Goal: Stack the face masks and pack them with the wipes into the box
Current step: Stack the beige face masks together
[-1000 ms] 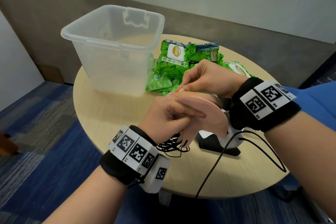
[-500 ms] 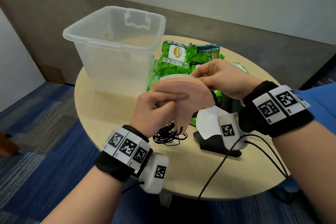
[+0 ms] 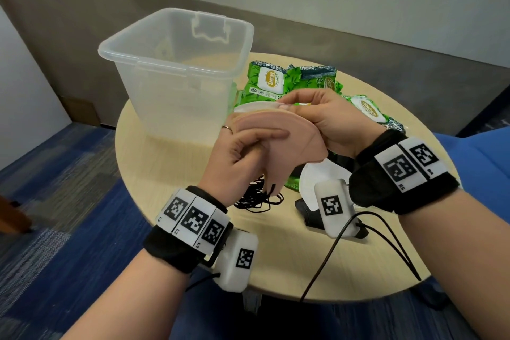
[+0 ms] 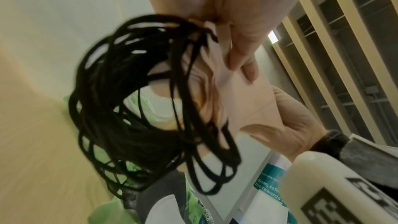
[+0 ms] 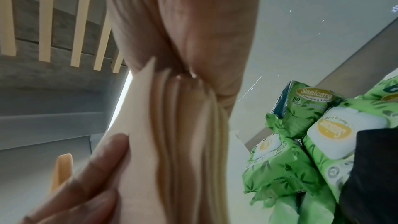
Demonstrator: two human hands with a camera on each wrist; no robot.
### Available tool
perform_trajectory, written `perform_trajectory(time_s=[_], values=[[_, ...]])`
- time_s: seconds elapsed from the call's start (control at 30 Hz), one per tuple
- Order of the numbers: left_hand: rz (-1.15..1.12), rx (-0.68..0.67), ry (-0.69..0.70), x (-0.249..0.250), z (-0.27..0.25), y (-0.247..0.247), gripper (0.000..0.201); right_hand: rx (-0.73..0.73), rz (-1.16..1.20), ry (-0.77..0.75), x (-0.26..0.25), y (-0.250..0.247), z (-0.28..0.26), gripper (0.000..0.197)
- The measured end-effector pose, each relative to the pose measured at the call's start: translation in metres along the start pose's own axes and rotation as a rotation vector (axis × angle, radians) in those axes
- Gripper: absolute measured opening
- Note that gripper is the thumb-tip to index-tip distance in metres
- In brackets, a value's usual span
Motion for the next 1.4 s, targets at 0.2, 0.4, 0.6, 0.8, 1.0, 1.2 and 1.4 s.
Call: perform_trajectory(time_s=[0.2,0.4,0.6,0.8,1.0,1.2,1.4], values=[[0.029,0.070,-0.019,0.013,0.000,-0.009,0.036,-0.217,0.007,0.035,0.005,0.014,-0.010,0.033],[0.004,0.048,-0.149,-0.010,0.000,-0.009,0.039,-0.070,-0.116,0.018,0.012,-0.003,-0.008,0.033],[-0.372,0.047,-0.324,-0.030,-0.008,0.004,0.034,0.162,-0.222,0.004,0.016,-0.035,-0.014,0.014],[-0.299,0.120,-0.336,-0.036,-0.014,-0.005,0.032,0.169,-0.945,0.318,0.057,-0.078,-0.032,0.033],[-0.237,0.153,-0.319,-0.035,-0.015,-0.011,0.031,0.263,-1.132,0.529,0.092,-0.109,-0.041,0.032],[-0.297,0.170,-0.347,-0.038,-0.018,-0.008,0.031,0.316,-1.310,0.684,0.109,-0.100,-0.045,0.063],[-0.291,0.167,-0.347,-0.038,-0.018,-0.009,0.030,0.406,-1.216,0.631,0.110,-0.096,-0.047,0.043]])
Point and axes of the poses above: each hand's wrist, its own z-axis towards the middle knuckle, its own y-axis out of the palm, x = y × z, the point moved 10 cm from there along z, towards the middle knuckle, and after that the axes turned 10 degrees about -x, right-handed, at the moved point
